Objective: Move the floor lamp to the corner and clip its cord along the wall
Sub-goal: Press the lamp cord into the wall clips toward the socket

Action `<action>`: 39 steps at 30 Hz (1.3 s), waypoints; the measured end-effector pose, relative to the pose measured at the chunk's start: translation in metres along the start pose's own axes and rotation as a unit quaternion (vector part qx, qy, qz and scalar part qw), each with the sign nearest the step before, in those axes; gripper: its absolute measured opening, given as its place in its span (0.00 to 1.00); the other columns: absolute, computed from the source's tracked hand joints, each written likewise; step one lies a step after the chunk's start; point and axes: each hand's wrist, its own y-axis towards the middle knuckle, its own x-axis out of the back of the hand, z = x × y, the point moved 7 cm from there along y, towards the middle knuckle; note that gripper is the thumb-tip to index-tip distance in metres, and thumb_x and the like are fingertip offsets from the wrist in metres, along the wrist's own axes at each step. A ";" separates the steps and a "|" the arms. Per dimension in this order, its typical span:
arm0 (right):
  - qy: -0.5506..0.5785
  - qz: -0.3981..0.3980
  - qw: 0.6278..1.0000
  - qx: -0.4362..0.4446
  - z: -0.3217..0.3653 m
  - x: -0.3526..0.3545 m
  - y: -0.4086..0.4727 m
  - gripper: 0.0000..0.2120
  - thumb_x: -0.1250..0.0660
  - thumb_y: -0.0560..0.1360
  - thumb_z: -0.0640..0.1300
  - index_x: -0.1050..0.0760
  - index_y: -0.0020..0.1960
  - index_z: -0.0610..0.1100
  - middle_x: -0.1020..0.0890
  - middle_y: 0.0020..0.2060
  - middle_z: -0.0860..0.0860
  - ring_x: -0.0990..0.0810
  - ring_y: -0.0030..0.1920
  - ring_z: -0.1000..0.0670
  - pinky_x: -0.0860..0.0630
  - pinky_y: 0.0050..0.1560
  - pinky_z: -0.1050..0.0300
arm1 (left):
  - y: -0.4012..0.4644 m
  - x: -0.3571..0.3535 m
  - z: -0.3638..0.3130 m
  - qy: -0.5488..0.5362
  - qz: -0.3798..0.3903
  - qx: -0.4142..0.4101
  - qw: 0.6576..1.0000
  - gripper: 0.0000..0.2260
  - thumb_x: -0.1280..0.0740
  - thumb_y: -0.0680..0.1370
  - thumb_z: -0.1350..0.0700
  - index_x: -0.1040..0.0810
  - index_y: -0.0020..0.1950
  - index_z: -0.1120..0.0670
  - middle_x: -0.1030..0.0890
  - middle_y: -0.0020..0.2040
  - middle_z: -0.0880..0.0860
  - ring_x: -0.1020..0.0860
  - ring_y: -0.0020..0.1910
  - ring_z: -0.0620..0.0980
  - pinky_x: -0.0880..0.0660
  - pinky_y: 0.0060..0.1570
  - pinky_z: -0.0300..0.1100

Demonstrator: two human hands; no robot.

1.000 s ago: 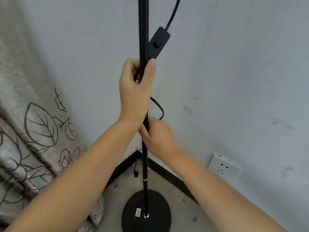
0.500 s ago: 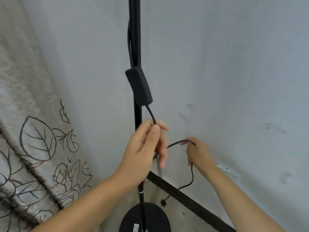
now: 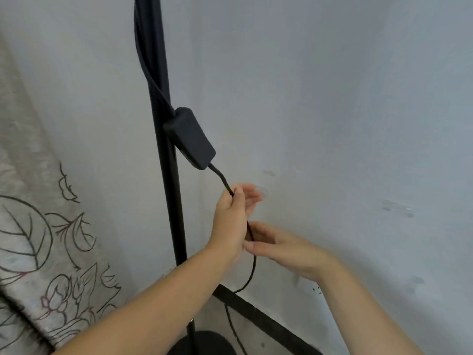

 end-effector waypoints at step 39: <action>-0.183 -0.434 0.878 -0.083 -0.006 0.082 0.010 0.16 0.41 0.80 0.46 0.22 0.38 0.40 0.19 0.24 0.48 0.19 0.21 0.51 0.21 0.28 0.55 | 0.095 -0.009 0.095 -0.089 0.018 0.084 0.992 0.21 0.31 0.71 0.42 0.29 0.24 0.53 0.37 0.18 0.48 0.39 0.17 0.46 0.40 0.18 0.34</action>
